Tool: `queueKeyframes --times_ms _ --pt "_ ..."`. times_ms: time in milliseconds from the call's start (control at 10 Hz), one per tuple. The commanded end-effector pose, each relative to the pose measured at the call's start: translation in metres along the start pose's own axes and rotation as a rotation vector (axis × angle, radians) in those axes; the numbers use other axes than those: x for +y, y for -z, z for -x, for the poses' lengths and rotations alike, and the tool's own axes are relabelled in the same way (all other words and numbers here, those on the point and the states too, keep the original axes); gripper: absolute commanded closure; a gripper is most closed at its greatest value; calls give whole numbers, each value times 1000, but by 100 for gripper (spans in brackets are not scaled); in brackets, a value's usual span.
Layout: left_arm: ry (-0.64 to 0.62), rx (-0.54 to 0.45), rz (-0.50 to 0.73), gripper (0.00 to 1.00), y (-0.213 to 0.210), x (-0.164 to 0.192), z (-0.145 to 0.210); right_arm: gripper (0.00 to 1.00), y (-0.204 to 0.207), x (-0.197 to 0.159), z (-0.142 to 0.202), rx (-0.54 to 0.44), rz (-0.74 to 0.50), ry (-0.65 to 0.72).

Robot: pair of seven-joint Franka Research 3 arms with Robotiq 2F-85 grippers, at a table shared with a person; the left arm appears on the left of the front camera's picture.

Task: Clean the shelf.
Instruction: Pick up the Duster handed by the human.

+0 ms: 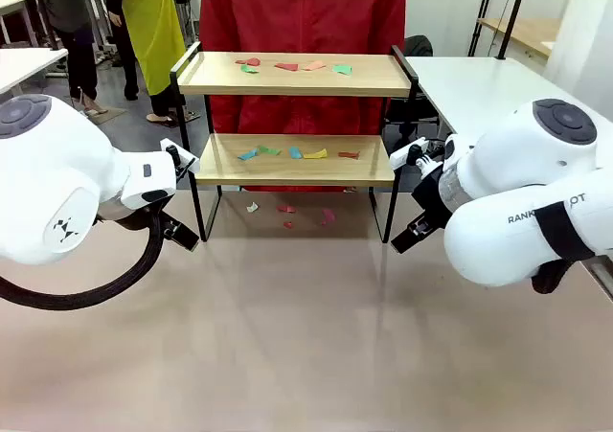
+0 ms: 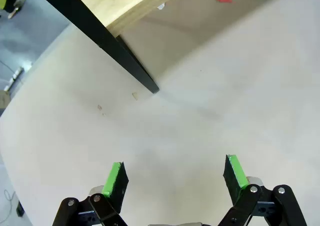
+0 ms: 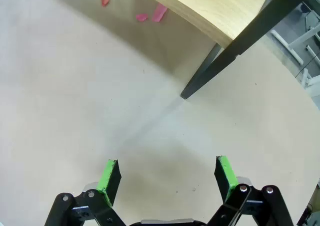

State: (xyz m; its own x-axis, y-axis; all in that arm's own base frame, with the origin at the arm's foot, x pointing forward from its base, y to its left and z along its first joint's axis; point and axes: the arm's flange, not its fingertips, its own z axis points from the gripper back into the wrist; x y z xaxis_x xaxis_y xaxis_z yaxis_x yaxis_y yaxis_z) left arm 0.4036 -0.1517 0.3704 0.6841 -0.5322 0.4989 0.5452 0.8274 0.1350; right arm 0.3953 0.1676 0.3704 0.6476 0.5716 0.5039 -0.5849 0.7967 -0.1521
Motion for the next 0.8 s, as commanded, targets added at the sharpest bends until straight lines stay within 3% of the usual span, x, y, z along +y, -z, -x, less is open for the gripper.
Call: queueKeyframes --times_ms 0,700 --pt "0 0 0 0 0 0 0 0 0 0 0 0 0 0" --pt "0 0 0 0 0 0 0 0 0 0 0 0 0 0"
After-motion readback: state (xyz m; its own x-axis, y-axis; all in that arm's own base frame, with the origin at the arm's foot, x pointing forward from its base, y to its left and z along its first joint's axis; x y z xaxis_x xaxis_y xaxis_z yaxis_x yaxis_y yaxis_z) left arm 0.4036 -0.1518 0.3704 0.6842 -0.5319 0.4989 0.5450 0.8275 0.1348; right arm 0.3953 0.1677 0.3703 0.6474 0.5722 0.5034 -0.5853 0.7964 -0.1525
